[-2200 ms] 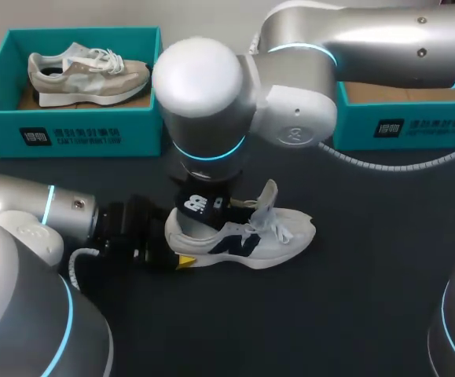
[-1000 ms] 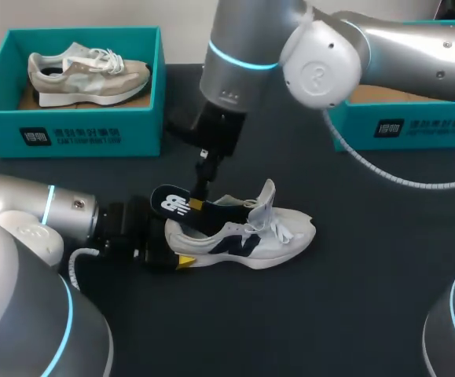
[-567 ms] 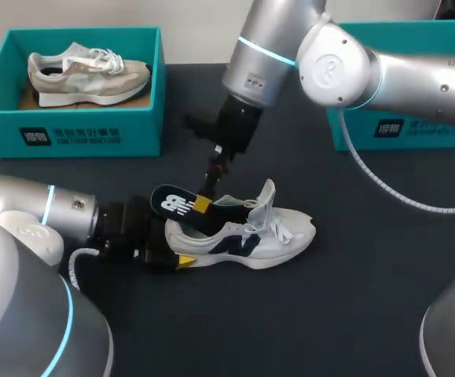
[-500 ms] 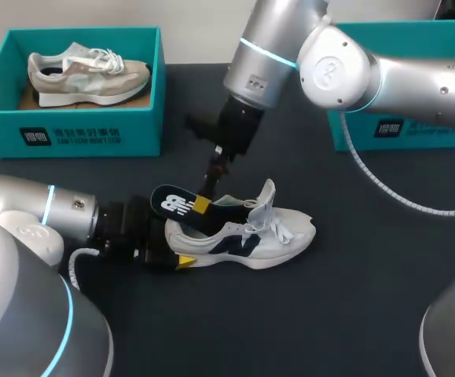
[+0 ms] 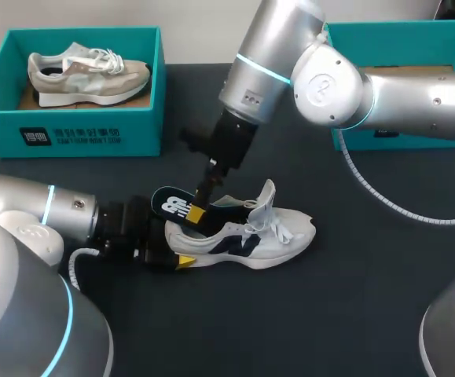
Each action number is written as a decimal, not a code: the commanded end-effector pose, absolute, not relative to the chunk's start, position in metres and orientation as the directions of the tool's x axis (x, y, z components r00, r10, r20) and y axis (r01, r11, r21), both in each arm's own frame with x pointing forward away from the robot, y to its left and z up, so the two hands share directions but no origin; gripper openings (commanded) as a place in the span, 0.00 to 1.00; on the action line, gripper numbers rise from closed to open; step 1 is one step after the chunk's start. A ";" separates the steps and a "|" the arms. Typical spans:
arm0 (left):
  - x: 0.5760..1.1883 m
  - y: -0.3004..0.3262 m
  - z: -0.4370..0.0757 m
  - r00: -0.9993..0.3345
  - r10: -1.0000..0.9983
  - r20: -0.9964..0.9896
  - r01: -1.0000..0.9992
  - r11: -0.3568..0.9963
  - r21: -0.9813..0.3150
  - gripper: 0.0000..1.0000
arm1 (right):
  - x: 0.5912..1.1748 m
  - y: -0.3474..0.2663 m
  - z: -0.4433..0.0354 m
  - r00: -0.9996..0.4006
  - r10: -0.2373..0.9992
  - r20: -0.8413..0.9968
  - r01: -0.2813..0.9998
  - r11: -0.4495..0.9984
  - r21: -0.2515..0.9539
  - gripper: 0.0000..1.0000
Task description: Take the shoe out of the shoebox, open the shoe tongue, remove and reinsert the insole, then place the shoe into the shoebox
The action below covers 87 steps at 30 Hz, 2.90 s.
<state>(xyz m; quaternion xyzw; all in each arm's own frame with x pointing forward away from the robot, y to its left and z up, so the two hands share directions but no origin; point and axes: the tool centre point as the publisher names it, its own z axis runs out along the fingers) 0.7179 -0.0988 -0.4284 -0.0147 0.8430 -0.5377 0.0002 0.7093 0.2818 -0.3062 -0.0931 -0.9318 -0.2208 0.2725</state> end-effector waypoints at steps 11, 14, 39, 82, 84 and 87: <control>0.717 -0.104 -0.436 -1.000 -0.028 0.014 -0.025 0.424 -0.905 0.00 | 0.717 0.289 -0.317 -0.827 0.051 0.560 0.294 0.888 0.353 0.00; 0.717 -0.104 -0.436 -1.000 -0.028 0.014 -0.025 0.424 -0.905 0.00 | 0.718 0.289 -0.306 -0.808 0.022 0.588 0.325 0.850 0.415 0.00; 0.717 -0.104 -0.436 -1.000 -0.028 0.014 -0.025 0.424 -0.905 0.00 | 0.817 0.294 -0.160 -0.564 0.281 0.776 0.825 0.229 0.517 0.00; 0.717 -0.104 -0.436 -1.000 -0.028 0.014 -0.025 0.424 -0.905 0.00 | 0.730 0.236 -0.049 -0.515 -0.027 0.857 0.847 0.139 0.514 0.00; 0.717 -0.104 -0.436 -1.000 -0.028 0.014 -0.025 0.424 -0.905 0.00 | 0.722 0.237 -0.038 -0.514 -0.027 0.858 0.847 0.144 0.512 0.00; 0.717 -0.104 -0.436 -1.000 -0.028 0.014 -0.025 0.424 -0.905 0.00 | 0.712 0.236 -0.026 -0.511 -0.001 0.860 0.848 0.161 0.504 0.00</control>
